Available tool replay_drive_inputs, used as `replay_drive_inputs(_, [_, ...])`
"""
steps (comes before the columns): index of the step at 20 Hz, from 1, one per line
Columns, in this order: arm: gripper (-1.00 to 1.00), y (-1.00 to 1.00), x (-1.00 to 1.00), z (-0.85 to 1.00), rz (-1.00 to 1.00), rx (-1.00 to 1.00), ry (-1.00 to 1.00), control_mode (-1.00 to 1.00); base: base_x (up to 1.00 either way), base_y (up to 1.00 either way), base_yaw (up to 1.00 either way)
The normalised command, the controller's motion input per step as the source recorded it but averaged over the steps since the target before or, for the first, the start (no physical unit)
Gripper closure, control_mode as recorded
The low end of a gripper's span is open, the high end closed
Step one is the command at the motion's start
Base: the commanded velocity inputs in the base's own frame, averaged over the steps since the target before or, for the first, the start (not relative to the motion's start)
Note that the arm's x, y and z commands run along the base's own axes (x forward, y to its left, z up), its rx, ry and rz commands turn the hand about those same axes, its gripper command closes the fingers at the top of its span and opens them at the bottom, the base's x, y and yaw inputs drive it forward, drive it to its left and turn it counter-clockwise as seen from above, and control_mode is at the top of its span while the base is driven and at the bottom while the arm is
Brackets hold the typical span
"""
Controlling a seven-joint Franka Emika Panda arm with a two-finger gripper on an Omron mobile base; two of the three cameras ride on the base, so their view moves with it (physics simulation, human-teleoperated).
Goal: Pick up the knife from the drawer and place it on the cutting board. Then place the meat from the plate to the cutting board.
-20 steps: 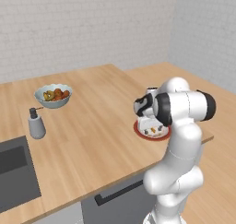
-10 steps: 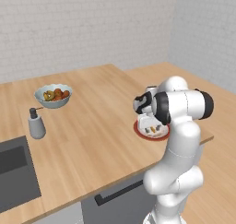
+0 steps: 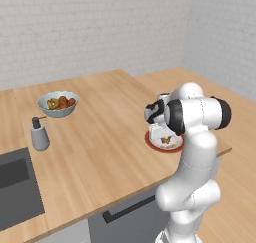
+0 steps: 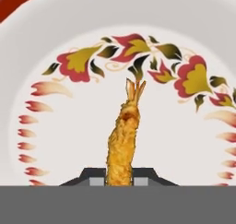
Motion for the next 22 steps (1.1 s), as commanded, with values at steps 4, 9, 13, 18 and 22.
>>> replay_drive_inputs(4, [1.0, 0.0, -0.14, 0.07, 0.01, 0.0, 0.0, -1.0, 0.0, 0.0, 0.0])
replay_drive_inputs(9, [1.0, 0.11, -0.54, 0.91, 0.06, 0.0, -0.09, -1.0, 0.0, 0.0, 0.0])
replay_drive_inputs(13, [1.0, 0.31, -0.52, 1.0, 0.06, 0.0, -0.19, -1.0, 0.0, 0.0, 0.0])
replay_drive_inputs(18, [1.0, 0.34, -0.5, 0.98, 0.04, -0.01, -0.19, -1.0, 0.0, 0.0, 0.0])
replay_drive_inputs(22, [1.0, 0.25, -0.47, 0.67, 0.02, -0.02, -0.18, -1.0, 0.0, 0.0, 0.0])
